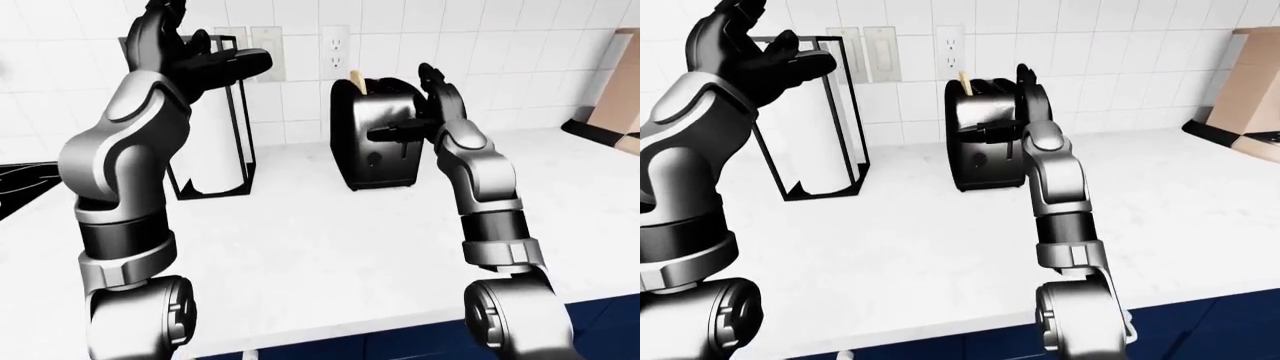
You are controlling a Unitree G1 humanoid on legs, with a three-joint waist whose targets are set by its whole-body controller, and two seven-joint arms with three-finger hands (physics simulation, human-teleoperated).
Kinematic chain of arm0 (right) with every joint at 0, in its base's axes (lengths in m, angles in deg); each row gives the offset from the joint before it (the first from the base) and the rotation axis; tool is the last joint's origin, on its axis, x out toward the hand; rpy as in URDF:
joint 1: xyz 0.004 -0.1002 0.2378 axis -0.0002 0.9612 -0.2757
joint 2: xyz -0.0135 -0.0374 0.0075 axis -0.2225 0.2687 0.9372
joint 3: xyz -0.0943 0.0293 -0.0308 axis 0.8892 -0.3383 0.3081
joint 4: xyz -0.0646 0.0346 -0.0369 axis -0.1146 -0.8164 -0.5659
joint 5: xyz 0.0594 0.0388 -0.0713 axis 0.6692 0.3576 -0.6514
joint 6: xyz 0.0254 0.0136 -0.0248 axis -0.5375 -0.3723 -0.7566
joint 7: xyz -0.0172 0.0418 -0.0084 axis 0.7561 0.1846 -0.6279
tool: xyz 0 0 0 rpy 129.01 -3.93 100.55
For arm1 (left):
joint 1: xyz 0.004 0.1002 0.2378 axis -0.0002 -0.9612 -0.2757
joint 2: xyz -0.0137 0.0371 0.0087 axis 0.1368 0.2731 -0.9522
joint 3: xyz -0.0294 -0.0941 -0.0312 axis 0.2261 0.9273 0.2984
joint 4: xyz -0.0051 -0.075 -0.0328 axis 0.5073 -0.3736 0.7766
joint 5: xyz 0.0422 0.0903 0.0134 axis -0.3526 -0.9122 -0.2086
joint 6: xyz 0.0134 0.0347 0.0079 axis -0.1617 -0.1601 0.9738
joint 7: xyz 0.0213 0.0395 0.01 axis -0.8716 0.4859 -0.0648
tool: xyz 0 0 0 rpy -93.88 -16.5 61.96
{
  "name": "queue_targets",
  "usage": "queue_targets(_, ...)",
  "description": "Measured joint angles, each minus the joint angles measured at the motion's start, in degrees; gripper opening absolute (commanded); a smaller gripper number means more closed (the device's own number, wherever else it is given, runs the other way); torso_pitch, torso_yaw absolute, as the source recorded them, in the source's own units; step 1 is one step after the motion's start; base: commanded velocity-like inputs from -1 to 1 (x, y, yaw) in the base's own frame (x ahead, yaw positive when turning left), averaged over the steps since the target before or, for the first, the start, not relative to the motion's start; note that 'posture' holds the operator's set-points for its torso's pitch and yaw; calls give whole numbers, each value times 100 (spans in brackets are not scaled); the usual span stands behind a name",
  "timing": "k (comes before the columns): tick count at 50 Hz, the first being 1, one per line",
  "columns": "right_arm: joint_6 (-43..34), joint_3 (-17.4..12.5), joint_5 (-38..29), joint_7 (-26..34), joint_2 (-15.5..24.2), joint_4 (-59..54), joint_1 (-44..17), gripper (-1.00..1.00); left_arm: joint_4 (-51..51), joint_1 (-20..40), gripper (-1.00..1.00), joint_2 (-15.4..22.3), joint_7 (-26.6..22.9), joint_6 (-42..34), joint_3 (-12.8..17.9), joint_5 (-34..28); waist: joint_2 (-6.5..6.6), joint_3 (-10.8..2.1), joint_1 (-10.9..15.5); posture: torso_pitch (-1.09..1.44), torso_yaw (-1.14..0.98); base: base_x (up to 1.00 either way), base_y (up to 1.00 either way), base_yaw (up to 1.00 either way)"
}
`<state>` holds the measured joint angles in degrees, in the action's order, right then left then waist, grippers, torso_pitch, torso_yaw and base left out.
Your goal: Push down the lever of the toaster to turn it on.
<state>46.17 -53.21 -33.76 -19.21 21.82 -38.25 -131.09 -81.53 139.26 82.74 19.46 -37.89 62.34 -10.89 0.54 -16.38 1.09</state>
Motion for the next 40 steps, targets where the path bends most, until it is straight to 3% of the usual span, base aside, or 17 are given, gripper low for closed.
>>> queue_targets(27, -926, 109, -9, 316, -23, 418, 94, 100, -47, 2, 100, 16, -8, -4, 12, -26, -18, -4, 1, -43, 0, 0, 0, 0)
queue_targets(40, -484, 48, -144, 352, -15, -228, 28, 100, 2, 3, 100, 19, 20, -36, 12, 2, -2, -25, 3, -43, 0, 0, 0, 0)
